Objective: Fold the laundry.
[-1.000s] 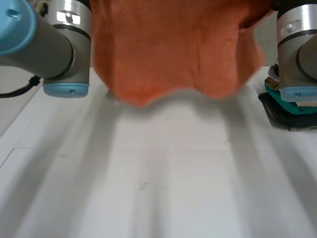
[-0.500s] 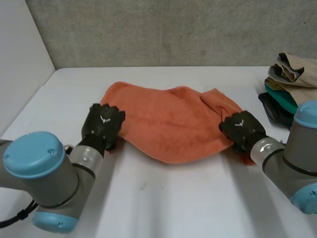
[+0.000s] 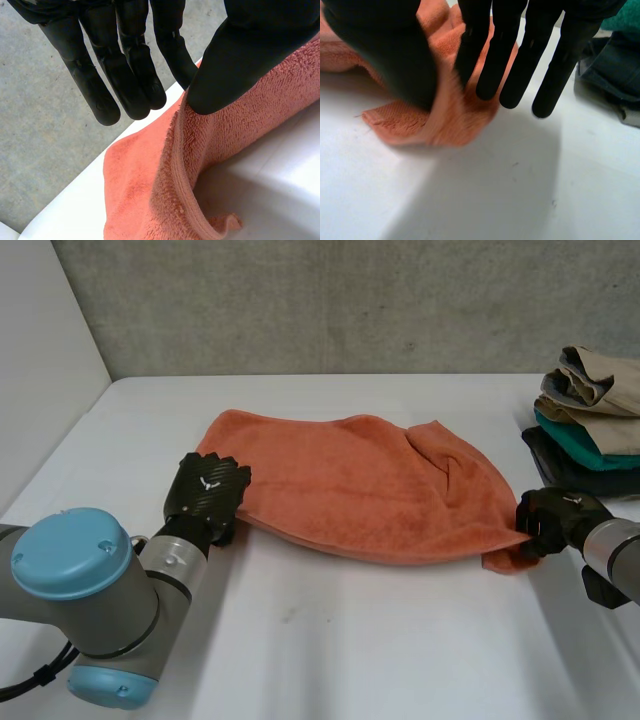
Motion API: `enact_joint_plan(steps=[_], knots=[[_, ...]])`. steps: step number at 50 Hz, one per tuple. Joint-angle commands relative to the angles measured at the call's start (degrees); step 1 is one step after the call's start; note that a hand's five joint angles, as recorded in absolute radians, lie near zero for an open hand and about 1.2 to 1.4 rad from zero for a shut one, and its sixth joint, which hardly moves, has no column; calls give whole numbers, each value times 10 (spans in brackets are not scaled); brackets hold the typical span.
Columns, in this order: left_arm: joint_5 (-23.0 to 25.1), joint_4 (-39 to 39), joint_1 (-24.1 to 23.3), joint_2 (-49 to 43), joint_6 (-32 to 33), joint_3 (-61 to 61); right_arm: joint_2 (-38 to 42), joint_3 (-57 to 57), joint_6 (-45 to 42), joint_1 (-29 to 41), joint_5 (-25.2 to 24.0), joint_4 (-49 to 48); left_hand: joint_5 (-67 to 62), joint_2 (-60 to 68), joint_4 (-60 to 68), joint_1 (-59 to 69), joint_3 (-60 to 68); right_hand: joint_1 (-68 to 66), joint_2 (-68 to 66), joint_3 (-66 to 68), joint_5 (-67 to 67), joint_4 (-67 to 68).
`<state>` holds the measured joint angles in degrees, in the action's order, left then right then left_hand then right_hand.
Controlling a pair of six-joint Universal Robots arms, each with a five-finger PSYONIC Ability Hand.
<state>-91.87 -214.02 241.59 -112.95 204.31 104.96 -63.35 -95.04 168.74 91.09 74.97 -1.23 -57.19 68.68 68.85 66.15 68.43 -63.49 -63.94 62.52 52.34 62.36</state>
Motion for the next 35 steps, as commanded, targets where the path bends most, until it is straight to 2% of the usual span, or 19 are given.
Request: enact_joint_plan(steps=[1,2,5,6,8,11,18,23,35], knots=[[1,1,2,-3,-5,-1,8,0,-4,-12,-13,-10,-128,113,112,138,116,-165,-161,175,177,176],[2,1,4,-8,-5,-1,8,-2,-9,-13,-13,-13,-125,110,108,135,113,-165,-161,175,177,176],[2,1,9,-18,-5,-3,1,-11,-12,-14,-14,-30,145,-160,-162,-135,-157,-165,-161,175,177,176],[1,2,14,-25,-5,-5,-5,-15,-12,-15,-16,-34,291,-306,-307,-280,-303,-165,-161,175,177,176],[0,4,22,-31,-5,-6,-37,-30,-13,-15,-18,-46,351,-366,-367,-341,-363,-165,-161,175,177,176],[0,8,39,-39,-5,-8,-68,-43,-15,-15,-22,-67,356,-371,-373,-346,-369,-165,-161,175,177,176],[2,10,63,-53,-4,-9,-70,-53,-38,-16,-21,-79,354,-369,-371,-344,-367,-165,-161,175,177,176],[3,22,64,-53,-3,-5,-70,-53,-73,-17,-12,-78,354,-369,-371,-344,-367,-165,-161,175,177,176],[6,92,64,-45,-1,7,-68,-53,-77,-20,-10,-80,346,-361,-363,-336,-358,-165,-161,175,177,176]])
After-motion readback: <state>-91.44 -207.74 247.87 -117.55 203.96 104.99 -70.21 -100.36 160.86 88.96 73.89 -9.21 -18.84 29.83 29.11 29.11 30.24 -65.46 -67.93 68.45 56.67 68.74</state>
